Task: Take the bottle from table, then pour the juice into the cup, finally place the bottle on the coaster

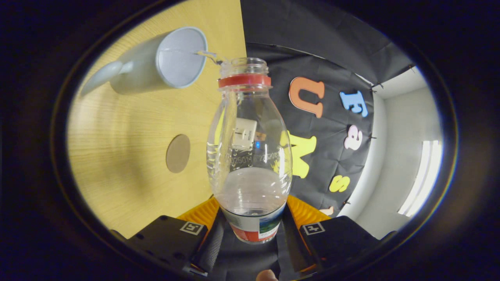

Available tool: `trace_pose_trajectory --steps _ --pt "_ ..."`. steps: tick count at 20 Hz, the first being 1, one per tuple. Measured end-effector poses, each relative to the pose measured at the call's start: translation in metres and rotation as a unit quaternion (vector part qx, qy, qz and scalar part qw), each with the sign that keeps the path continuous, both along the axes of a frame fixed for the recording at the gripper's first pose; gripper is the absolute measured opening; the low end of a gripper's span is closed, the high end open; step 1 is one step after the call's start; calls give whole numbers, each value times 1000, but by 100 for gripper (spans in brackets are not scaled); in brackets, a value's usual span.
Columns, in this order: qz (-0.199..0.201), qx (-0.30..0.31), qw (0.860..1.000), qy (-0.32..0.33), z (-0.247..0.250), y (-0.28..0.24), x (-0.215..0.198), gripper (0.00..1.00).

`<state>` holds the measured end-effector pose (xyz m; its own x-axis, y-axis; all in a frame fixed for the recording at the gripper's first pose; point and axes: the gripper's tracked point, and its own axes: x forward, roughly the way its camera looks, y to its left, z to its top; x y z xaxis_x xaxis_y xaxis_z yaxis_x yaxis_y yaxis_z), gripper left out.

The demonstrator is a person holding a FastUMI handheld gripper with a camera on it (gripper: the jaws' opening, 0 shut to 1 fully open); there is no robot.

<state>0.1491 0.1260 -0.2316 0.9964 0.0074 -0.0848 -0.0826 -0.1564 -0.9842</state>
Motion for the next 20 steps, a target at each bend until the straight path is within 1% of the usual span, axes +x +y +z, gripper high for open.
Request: trace_pose_trajectory --steps 10,14,20 --pt "3 -18 1000 -4 7 0 5 77" --pt "18 -26 999 -7 8 6 7 76" --pt "27 -46 999 -10 14 8 11 77"
